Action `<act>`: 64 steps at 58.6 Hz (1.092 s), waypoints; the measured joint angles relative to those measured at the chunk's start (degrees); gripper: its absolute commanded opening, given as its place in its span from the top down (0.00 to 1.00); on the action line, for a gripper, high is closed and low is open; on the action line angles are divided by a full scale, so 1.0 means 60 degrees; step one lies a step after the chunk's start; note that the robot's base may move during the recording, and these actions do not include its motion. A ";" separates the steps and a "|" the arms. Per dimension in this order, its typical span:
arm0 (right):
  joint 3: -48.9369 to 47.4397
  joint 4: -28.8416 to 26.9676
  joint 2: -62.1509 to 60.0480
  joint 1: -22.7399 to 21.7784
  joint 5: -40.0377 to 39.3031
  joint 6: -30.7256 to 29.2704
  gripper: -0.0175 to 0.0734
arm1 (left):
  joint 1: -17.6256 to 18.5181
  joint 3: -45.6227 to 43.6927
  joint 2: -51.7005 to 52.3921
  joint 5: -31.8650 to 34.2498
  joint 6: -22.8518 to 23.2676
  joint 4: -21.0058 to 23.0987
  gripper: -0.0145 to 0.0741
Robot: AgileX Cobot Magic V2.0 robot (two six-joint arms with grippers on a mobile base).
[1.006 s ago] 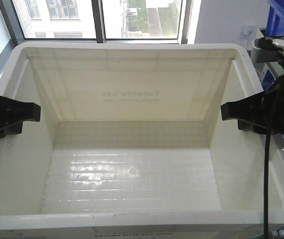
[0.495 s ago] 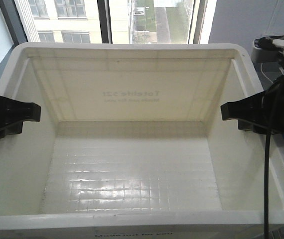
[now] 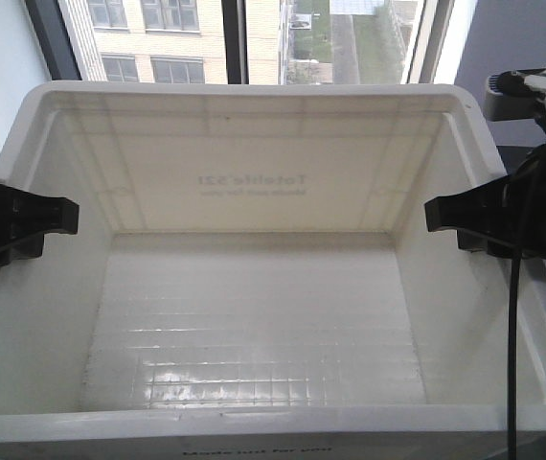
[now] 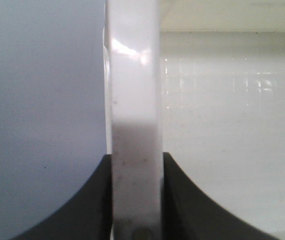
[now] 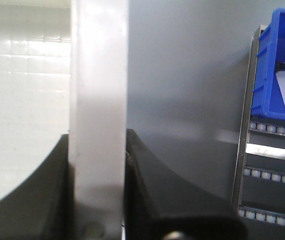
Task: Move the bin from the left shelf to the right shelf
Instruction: 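Keep holding the tote while the base drives to the other shelf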
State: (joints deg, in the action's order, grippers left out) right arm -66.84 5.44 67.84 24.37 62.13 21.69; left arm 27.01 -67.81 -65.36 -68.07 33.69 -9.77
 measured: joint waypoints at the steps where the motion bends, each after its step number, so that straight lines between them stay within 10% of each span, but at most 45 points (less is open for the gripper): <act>1: 0.0000 0.0000 0.0000 0.0000 0.0000 0.0000 0.81 | 0.0000 0.0000 0.0000 -0.0001 0.0000 0.0000 0.84; 64: 0.0000 0.0026 0.0000 0.0000 0.0000 0.0000 0.81 | 0.0000 0.0000 0.0000 0.0042 0.0000 0.0000 0.84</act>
State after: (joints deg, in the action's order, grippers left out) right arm -66.84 5.60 67.84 24.37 62.13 21.69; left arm 27.01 -67.81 -65.36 -67.82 33.69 -9.77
